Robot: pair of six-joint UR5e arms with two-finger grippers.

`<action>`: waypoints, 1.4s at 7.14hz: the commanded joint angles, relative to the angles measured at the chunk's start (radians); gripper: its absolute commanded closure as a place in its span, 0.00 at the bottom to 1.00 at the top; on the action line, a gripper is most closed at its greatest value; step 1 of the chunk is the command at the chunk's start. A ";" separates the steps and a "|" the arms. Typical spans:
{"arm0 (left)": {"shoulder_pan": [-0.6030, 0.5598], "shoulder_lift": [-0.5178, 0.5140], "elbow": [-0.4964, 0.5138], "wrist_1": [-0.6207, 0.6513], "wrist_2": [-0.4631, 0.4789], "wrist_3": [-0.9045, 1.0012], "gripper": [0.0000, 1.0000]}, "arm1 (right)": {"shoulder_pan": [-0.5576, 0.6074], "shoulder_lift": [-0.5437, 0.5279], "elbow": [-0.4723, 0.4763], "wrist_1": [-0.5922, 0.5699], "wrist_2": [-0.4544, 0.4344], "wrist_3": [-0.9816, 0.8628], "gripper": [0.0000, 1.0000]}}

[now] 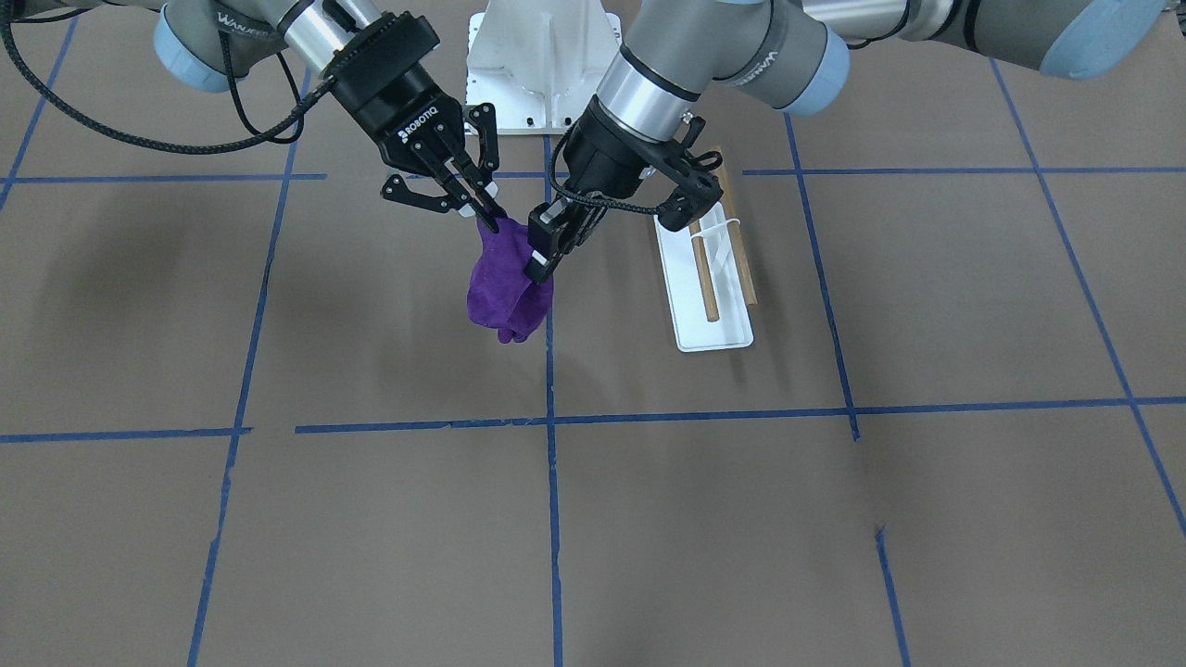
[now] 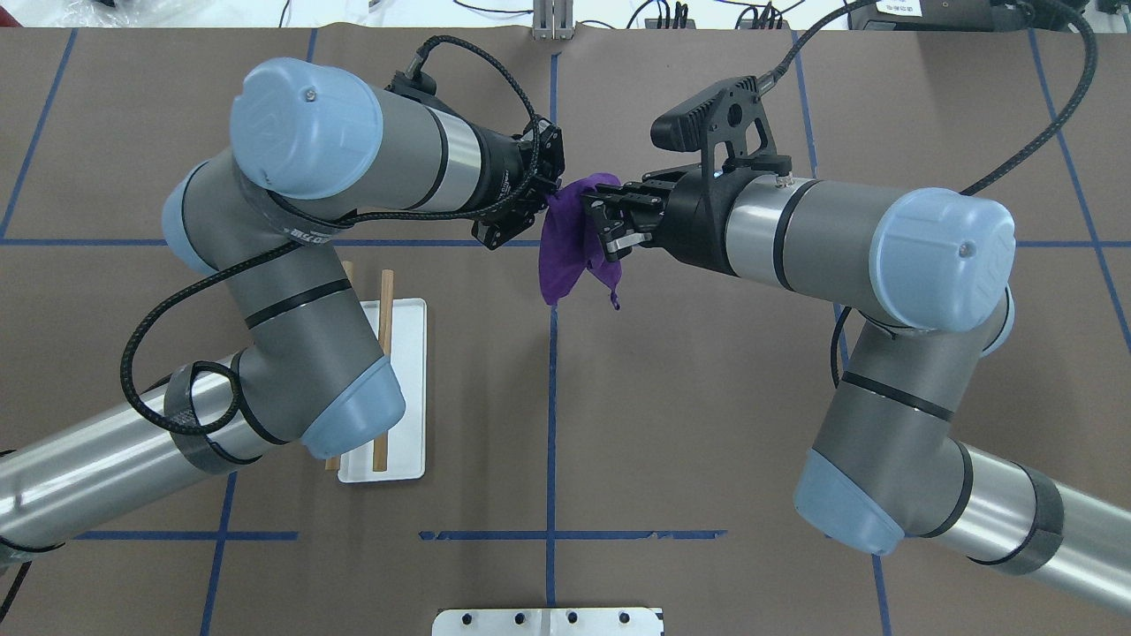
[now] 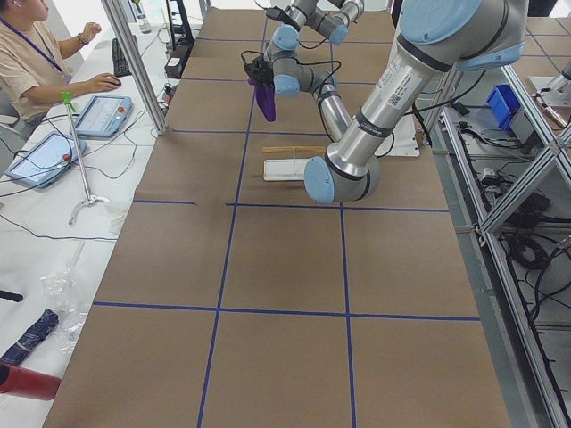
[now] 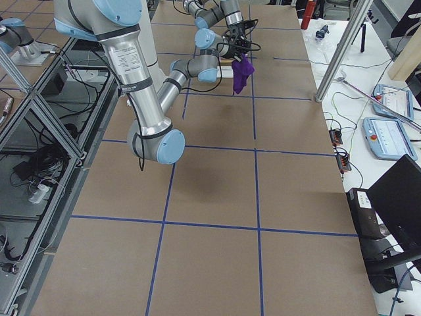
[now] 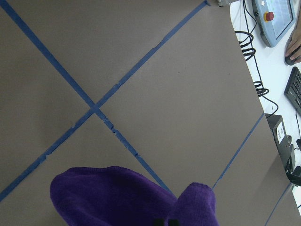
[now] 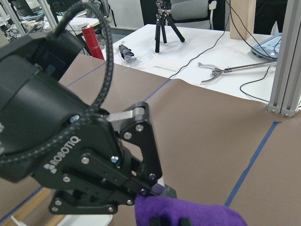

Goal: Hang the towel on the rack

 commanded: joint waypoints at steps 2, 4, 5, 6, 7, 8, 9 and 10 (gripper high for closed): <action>-0.005 0.073 -0.083 0.000 -0.001 0.037 1.00 | 0.090 0.010 0.062 -0.279 0.206 0.030 0.01; -0.007 0.214 -0.164 0.000 -0.001 0.145 1.00 | 0.249 -0.002 0.063 -0.475 0.405 0.016 0.00; 0.004 0.282 -0.196 -0.002 0.001 0.242 1.00 | 0.299 -0.013 0.060 -0.597 0.432 -0.028 0.00; 0.004 0.344 -0.219 -0.005 -0.001 0.325 1.00 | 0.334 -0.012 0.052 -0.714 0.431 -0.176 0.00; -0.001 0.427 -0.235 -0.038 -0.001 0.429 1.00 | 0.380 -0.021 0.037 -0.806 0.431 -0.320 0.00; -0.005 0.527 -0.236 -0.137 -0.001 0.513 1.00 | 0.431 -0.040 0.018 -0.851 0.431 -0.457 0.00; -0.008 0.622 -0.230 -0.235 -0.004 0.596 1.00 | 0.461 -0.065 -0.003 -0.858 0.431 -0.558 0.00; -0.010 0.662 -0.229 -0.273 -0.008 0.644 1.00 | 0.474 -0.074 -0.011 -0.858 0.429 -0.586 0.00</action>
